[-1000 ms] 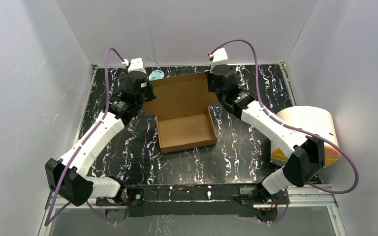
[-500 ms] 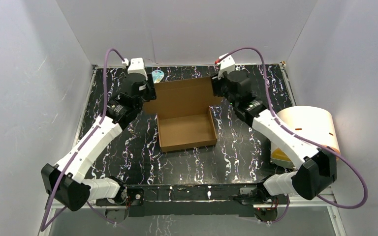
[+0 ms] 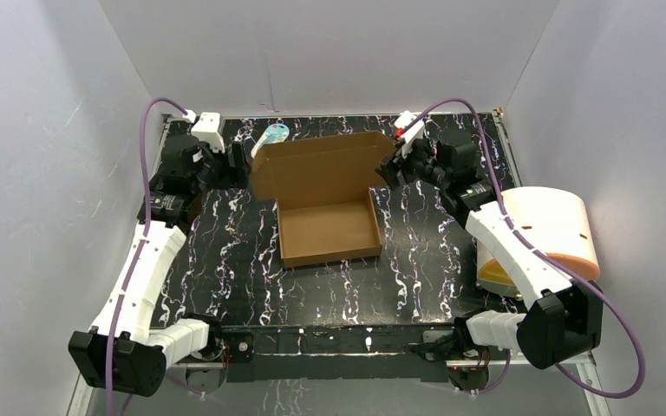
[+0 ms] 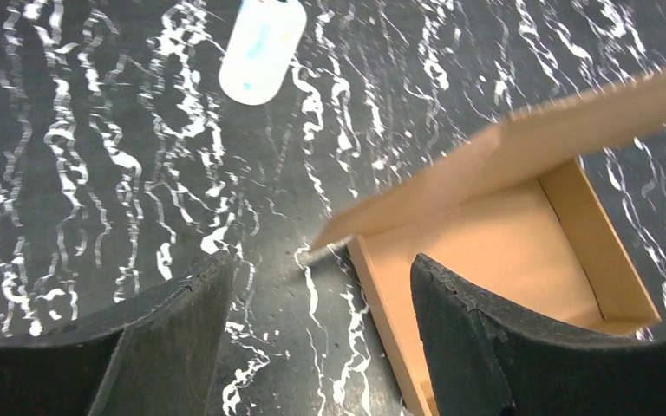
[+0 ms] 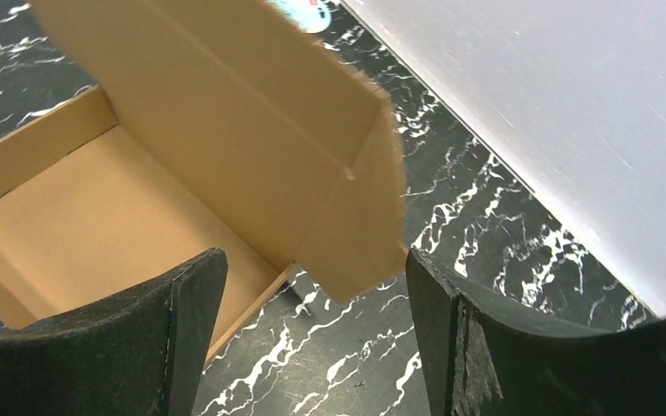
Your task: Fold the paper box
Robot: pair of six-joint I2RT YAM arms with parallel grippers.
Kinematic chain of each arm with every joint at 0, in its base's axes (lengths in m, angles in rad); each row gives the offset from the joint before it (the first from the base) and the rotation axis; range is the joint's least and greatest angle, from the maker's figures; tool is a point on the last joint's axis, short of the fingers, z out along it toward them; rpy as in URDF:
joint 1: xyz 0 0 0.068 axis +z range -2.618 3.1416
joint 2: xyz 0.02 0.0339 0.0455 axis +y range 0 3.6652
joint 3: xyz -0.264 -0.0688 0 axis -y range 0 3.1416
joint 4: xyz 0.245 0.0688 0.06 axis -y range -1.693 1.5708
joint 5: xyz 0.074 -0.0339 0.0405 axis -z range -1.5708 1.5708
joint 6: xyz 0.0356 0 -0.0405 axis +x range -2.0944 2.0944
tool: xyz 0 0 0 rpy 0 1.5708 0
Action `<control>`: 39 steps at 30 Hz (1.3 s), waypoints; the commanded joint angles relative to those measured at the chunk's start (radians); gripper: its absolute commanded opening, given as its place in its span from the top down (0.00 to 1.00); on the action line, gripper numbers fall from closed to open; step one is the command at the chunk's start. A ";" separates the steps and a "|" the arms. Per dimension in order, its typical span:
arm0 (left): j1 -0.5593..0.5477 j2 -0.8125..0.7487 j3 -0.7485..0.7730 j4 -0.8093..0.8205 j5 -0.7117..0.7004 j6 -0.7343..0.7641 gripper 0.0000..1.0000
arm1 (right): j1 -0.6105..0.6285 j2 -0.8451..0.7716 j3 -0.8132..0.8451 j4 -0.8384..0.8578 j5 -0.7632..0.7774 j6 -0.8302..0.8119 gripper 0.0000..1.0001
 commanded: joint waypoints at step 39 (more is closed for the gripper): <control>0.173 0.228 -0.066 0.131 0.660 0.173 0.38 | -0.201 0.289 0.033 0.183 -0.578 -0.118 0.36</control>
